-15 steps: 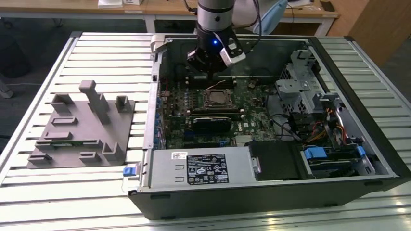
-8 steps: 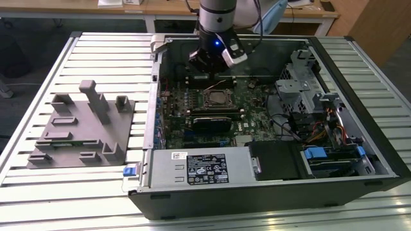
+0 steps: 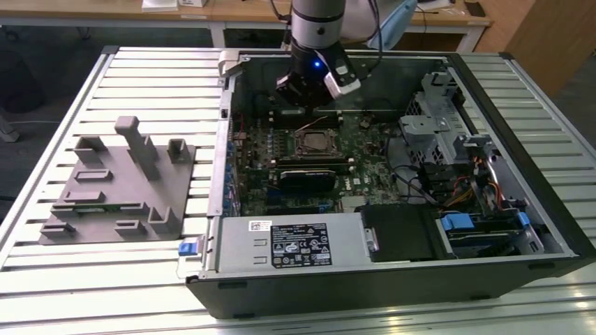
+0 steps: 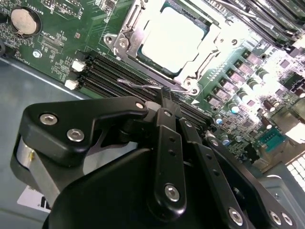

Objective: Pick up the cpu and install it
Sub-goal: 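Install the first cpu locking lever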

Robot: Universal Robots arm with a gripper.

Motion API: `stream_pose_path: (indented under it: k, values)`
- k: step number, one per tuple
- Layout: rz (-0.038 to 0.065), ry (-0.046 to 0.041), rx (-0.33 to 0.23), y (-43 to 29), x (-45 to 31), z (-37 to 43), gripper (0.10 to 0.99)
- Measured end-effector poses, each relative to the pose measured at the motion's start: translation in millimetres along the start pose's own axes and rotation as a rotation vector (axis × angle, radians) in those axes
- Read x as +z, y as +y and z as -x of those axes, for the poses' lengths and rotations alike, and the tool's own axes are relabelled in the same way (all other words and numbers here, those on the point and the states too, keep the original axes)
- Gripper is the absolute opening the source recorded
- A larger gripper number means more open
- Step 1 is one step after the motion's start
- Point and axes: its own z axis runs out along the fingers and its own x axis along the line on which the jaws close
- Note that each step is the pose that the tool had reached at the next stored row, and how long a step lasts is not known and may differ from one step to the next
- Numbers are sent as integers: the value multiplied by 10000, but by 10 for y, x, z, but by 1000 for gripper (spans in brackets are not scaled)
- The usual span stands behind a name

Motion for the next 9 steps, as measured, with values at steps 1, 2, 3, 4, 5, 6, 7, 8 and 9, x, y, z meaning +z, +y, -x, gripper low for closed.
stream_pose_path:
  k: [1, 2, 3, 4, 5, 6, 7, 8, 9]
  values:
    - [-1, 1, 0, 2, 5, 7, 106]
    - [-2, 1, 0, 3, 11, 15, 106]
    - [-3, 2, 0, 5, 18, 24, 106]
    - [-2, 1, 0, 8, 26, 32, 106]
    - [-1, 1, 1, 10, 35, 37, 106]
    - [-1, 1, 1, 13, 43, 43, 106]
    - [0, 0, 1, 16, 53, 48, 106]
    - [-1, 0, 0, 18, 60, 53, 106]
    - [-2, 1, 0, 20, 67, 60, 106]
